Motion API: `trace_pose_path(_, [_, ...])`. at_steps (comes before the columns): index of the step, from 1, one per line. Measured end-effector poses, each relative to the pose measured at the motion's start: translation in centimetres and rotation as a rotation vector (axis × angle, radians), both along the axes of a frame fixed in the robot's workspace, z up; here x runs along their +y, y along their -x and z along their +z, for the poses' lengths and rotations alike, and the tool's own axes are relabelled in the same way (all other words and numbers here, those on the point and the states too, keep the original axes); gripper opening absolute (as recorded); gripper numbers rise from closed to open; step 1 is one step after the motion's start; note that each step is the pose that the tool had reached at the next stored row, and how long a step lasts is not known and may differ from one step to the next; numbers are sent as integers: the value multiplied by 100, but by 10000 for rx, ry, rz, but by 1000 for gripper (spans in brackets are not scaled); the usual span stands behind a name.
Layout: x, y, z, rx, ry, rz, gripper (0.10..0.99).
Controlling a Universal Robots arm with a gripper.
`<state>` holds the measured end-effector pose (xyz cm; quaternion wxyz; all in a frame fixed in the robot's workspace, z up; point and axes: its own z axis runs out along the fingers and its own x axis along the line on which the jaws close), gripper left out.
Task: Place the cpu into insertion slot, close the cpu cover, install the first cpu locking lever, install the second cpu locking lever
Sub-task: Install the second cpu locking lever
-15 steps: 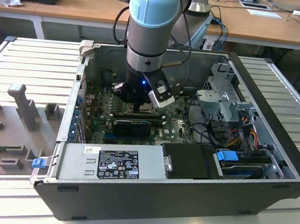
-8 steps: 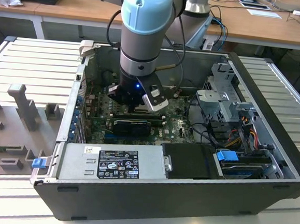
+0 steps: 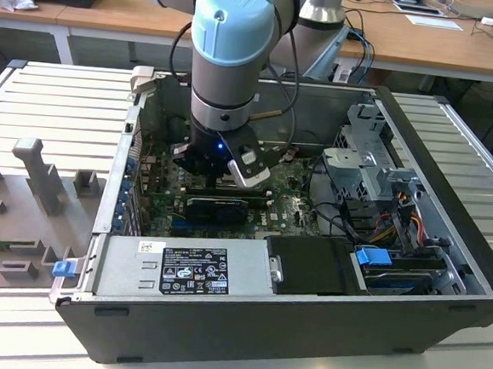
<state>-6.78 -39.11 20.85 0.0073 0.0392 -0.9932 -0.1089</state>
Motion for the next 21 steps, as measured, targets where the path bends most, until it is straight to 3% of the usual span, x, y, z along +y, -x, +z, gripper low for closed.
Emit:
trace_pose_path(3, [0, 11, -27, -3, -34, 1, 106])
trace_pose_path(17, [0, 40, -112, -5, -449, 49, 106])
trace_pose_path(21, [0, 44, -79, -7, -491, 54, 106])
